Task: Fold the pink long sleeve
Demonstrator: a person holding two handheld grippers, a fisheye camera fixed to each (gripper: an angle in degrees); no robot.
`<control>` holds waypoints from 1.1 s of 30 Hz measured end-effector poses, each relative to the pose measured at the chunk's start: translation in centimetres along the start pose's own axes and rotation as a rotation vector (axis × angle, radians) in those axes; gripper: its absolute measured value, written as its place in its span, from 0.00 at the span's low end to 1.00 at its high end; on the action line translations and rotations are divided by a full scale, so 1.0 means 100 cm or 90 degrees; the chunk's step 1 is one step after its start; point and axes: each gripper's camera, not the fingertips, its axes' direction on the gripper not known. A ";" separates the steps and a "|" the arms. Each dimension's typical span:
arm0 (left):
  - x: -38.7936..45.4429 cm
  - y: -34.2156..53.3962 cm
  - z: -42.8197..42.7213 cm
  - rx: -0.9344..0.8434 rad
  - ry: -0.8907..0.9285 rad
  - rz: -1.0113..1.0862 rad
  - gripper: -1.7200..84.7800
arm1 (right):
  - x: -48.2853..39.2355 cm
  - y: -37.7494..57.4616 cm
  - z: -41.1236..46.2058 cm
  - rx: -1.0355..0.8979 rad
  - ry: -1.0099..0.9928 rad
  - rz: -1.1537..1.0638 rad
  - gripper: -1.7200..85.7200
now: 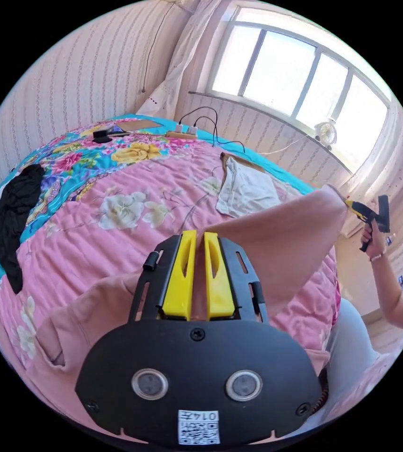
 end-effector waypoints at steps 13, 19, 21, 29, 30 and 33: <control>0.079 -0.068 -0.008 0.000 -0.078 0.126 0.08 | 0.097 0.036 0.011 0.049 0.017 0.138 0.14; 0.205 -0.139 0.054 -0.022 0.024 0.272 0.08 | 0.142 0.032 0.003 0.008 -0.059 0.157 0.16; 0.261 -0.168 0.089 -0.032 0.070 0.315 0.08 | 0.163 0.032 -0.004 0.010 -0.121 0.165 0.15; 0.366 -0.213 0.216 -0.178 0.030 0.362 0.11 | 0.195 0.026 -0.010 -0.009 -0.191 0.161 0.14; 0.363 -0.214 0.217 -0.162 0.051 0.337 0.09 | 0.199 0.025 -0.010 -0.010 -0.202 0.163 0.14; 0.350 -0.219 0.217 -0.152 0.089 0.266 0.05 | 0.211 0.026 -0.011 -0.004 -0.237 0.182 0.14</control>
